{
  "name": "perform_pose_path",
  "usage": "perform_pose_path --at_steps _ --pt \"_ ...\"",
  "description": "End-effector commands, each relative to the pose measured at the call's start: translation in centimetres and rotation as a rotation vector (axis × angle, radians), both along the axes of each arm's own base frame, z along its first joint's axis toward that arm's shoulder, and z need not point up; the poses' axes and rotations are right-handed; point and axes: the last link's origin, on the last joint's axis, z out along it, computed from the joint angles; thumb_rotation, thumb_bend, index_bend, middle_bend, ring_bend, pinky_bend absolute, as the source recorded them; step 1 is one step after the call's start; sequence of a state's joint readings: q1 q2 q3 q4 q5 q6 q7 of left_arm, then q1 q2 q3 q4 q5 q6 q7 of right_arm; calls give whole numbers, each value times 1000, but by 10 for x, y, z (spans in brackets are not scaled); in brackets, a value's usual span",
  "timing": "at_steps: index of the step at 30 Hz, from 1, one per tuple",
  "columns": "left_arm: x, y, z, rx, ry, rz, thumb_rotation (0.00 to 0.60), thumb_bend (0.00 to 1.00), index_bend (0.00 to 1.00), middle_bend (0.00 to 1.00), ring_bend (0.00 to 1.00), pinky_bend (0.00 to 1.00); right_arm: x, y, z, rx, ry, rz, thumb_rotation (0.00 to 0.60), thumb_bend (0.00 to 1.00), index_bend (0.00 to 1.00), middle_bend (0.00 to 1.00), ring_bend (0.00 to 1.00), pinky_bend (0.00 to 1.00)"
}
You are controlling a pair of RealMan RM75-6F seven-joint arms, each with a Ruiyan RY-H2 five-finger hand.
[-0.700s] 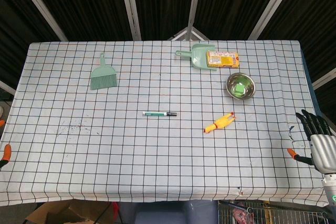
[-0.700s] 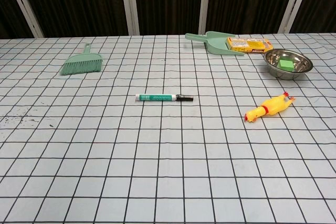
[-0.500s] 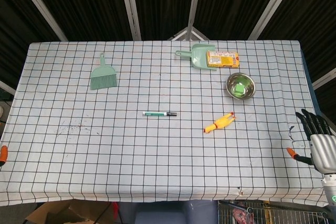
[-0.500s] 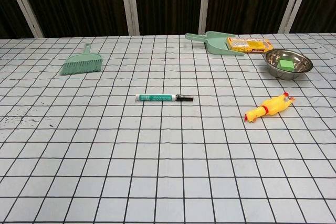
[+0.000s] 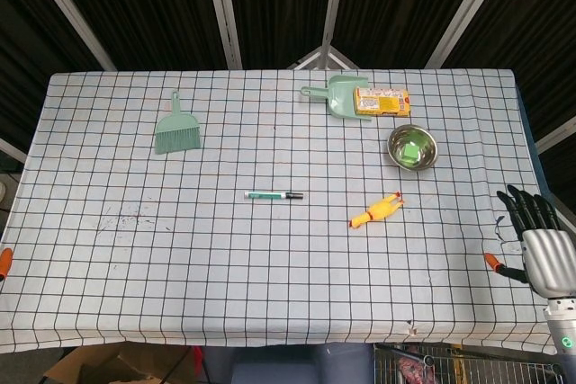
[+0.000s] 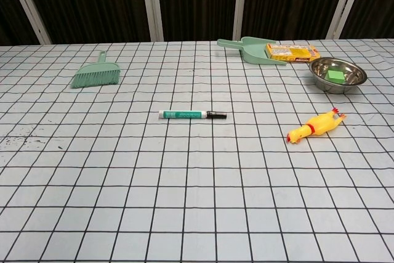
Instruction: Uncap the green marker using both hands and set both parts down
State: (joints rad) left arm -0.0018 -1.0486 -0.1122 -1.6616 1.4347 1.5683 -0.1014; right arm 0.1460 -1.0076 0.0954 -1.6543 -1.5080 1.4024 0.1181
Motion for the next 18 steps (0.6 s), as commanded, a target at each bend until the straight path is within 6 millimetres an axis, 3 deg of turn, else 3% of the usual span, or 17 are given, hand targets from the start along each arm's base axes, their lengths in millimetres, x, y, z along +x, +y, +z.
perform_pose_path --at_steps 1,6,9,18 --pt "2 9 -5 -21 -22 -10 600 529 200 32 0 0 -2 1 -4 10 1 -12 600 219 79 0 0 0" --pt "7 23 -6 -53 -35 -18 600 507 197 31 0 0 -8 -1 -8 11 6 -28 600 219 79 0 0 0" --pt "13 42 -11 -76 -49 -17 600 492 200 31 0 0 -9 -4 -7 5 3 -32 600 219 79 0 0 0" --pt "52 126 -42 -249 35 41 600 457 251 30 0 0 -7 -10 -9 32 35 -68 600 219 79 0 0 0"
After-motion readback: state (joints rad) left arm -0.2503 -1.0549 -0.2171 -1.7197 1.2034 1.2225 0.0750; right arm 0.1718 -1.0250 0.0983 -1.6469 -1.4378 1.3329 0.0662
